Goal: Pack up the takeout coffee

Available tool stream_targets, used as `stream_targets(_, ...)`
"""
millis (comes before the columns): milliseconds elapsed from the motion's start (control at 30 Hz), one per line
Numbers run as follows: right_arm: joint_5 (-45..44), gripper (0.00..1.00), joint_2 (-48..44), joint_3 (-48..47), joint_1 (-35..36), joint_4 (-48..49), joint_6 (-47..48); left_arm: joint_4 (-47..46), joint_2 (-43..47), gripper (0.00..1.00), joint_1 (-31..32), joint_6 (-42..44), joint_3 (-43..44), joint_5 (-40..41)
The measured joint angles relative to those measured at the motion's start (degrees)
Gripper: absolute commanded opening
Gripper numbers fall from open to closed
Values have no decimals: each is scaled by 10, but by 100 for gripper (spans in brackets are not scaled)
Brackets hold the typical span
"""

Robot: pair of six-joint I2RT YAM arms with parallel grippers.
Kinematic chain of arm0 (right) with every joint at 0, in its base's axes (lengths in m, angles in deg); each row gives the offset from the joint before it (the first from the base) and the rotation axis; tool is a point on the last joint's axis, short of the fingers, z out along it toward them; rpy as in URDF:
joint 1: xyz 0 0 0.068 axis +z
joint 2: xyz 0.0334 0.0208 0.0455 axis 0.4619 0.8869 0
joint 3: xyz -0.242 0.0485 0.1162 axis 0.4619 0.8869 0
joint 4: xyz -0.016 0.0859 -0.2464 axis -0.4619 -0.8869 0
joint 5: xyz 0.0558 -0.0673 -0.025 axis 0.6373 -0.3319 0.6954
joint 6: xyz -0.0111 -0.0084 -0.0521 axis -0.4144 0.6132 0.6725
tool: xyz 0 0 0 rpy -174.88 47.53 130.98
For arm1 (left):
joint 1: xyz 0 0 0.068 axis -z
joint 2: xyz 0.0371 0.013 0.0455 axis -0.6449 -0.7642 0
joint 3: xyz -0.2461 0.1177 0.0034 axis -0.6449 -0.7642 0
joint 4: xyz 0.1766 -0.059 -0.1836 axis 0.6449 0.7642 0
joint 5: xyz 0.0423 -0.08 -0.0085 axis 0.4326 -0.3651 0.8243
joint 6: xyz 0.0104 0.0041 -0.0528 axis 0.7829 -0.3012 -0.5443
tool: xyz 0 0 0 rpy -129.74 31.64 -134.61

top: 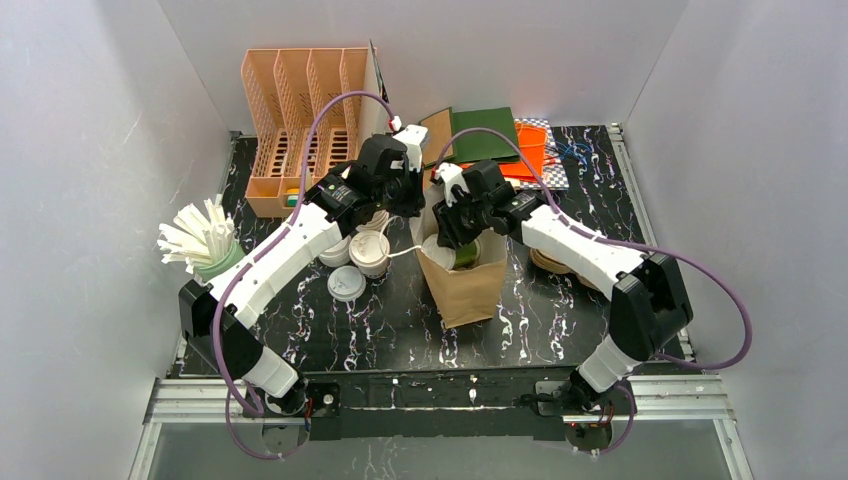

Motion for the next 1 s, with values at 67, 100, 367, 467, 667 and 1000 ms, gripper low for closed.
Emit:
stream_targets(67, -2, 27, 11, -14, 0, -1, -9, 0, 0, 0, 0, 0, 0, 1)
stream_targets(100, -2, 23, 14, -21, 0, -2, -14, 0, 0, 0, 0, 1, 0, 2)
stream_targets(367, 42, 1, -3, -47, -47, -17, -76, 0, 0, 0, 0, 15, 0, 34)
stream_targets(467, 86, 1, -29, -68, -90, -18, -116, -4, 0, 0, 0, 22, -3, 47)
stream_targets(667, 165, 1, -79, -113, -137, 14, -183, -8, -3, 0, 0, 40, -3, 77)
stream_targets(1000, 236, 1, -87, -169, -188, 95, -325, -20, -16, 0, 0, 57, 6, 108)
